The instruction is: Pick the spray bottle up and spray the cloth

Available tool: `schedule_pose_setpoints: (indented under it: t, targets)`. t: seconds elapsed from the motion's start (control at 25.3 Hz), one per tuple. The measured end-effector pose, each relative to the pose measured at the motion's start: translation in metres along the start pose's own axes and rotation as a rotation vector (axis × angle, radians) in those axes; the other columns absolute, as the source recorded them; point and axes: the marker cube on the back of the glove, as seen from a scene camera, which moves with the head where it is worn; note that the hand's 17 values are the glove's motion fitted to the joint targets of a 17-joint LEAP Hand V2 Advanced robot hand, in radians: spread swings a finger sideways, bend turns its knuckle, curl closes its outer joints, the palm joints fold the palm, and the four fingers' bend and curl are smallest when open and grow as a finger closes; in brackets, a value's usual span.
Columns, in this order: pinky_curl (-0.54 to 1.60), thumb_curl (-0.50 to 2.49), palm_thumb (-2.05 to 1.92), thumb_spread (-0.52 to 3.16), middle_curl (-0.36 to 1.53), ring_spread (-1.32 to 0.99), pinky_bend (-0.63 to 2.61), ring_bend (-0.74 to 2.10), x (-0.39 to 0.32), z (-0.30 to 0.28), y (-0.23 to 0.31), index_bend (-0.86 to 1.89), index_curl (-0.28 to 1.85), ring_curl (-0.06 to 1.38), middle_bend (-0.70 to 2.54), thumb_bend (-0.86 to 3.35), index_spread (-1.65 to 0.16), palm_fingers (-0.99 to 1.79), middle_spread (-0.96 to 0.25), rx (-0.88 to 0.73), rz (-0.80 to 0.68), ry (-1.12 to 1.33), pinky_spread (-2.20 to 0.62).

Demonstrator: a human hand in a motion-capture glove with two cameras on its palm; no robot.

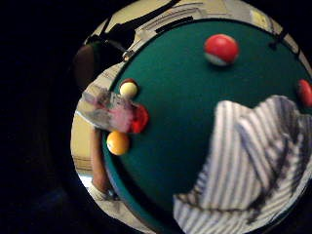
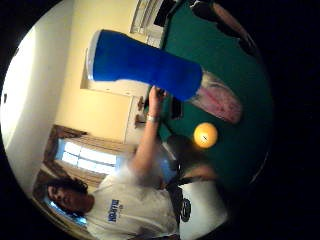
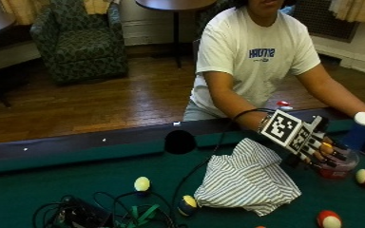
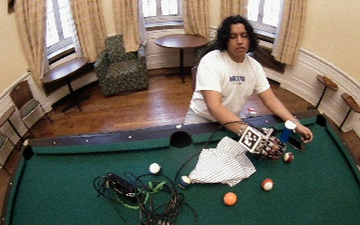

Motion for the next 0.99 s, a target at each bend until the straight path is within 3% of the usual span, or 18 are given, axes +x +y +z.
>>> schedule_pose_setpoints:
  t: [0.51,0.99]
  targets:
    - [0.37,0.45,0.5,0.91,0.36,-0.1,0.43,0.4,-0.002,-0.086,0.097,0.11,0.29,0.34,0.18,-0.05,-0.4,0.44,-0.14,-0.096,-0.14,0.428,0.2]
    - [0.36,0.4,0.47,0.94,0.34,-0.09,0.41,0.39,0.01,-0.154,0.163,0.14,0.27,0.33,0.18,-0.03,-0.42,0.46,-0.13,-0.039,-0.087,0.533,0.21]
